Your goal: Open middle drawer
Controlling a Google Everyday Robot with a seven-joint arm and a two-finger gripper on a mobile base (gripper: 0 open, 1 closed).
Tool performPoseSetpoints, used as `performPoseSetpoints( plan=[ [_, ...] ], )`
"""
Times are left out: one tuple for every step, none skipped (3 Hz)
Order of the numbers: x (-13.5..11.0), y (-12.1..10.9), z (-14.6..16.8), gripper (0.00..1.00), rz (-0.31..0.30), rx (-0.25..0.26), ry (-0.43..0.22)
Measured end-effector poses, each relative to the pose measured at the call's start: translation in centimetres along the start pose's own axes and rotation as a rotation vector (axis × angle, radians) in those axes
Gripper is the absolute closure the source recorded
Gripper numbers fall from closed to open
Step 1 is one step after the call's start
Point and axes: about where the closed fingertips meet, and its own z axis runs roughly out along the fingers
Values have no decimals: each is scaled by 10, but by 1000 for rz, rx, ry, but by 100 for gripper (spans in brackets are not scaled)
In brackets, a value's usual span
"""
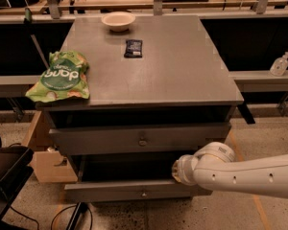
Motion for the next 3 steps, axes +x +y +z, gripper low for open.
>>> performPoseSetpoints(
  plan=[
    [-1,-5,9,100,3,-11,25],
    [-5,-10,31,100,3,-15,32],
    [-10,-11,51,100,2,-18,32]
  ],
)
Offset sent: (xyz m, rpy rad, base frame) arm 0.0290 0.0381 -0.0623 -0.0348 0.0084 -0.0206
